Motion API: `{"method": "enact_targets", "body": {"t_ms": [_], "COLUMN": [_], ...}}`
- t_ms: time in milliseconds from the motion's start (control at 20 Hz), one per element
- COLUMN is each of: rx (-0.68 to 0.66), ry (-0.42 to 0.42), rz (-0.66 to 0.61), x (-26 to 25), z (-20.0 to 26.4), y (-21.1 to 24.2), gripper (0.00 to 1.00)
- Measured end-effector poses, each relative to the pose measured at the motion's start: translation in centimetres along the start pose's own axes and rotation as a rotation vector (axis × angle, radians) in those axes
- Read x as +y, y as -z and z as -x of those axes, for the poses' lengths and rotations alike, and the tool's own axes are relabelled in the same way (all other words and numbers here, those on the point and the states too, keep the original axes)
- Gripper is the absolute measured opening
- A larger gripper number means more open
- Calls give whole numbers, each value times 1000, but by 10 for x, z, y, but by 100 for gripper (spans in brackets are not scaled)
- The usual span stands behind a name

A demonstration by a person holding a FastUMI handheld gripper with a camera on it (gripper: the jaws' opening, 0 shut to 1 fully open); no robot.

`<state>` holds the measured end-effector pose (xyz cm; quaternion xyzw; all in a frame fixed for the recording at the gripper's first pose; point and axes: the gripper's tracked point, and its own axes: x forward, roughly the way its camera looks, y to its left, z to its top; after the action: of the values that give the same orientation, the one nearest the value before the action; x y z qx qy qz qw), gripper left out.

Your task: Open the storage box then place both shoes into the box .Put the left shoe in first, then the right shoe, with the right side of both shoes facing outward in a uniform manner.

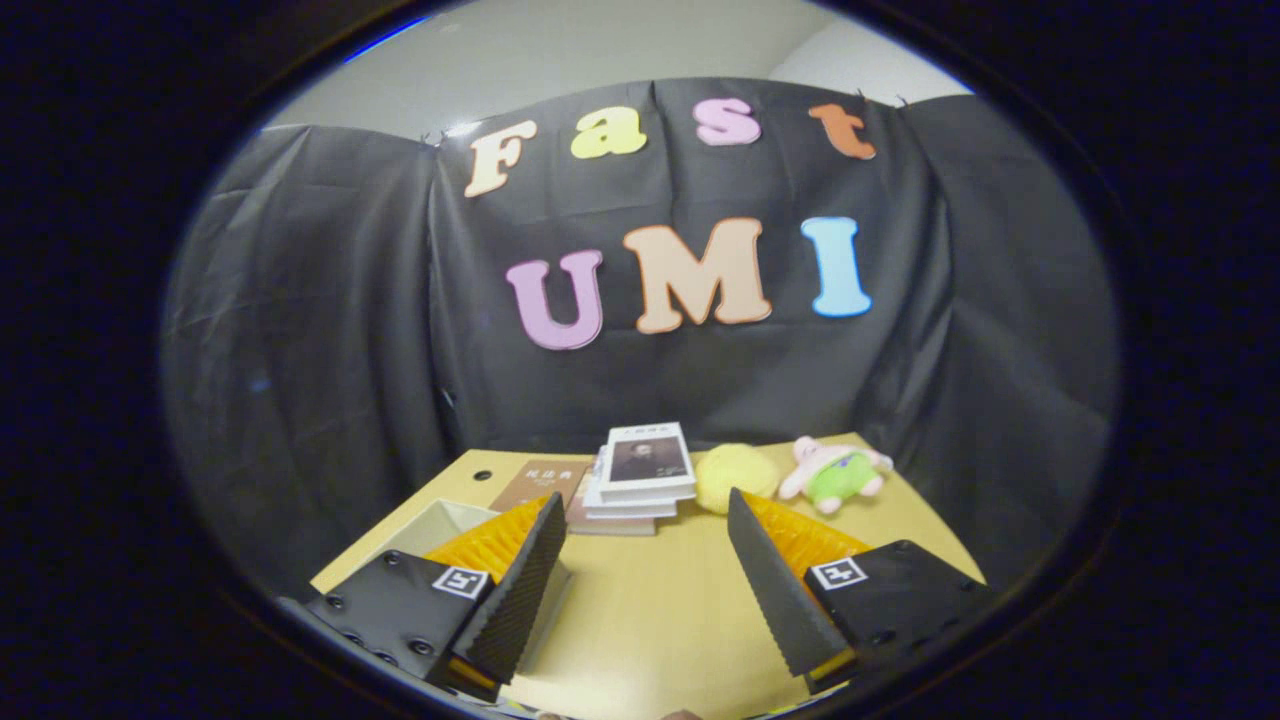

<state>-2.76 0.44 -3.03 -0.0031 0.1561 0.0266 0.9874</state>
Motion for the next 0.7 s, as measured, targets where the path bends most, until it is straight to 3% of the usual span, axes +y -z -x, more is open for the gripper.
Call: {"method": "enact_targets", "body": {"t_ms": [350, 700], "rx": [-123, -168], "ry": [89, 98], "rz": [40, 39], "x": [-33, -27], "z": [25, 42], "y": [-18, -29], "gripper": [100, 100]}}
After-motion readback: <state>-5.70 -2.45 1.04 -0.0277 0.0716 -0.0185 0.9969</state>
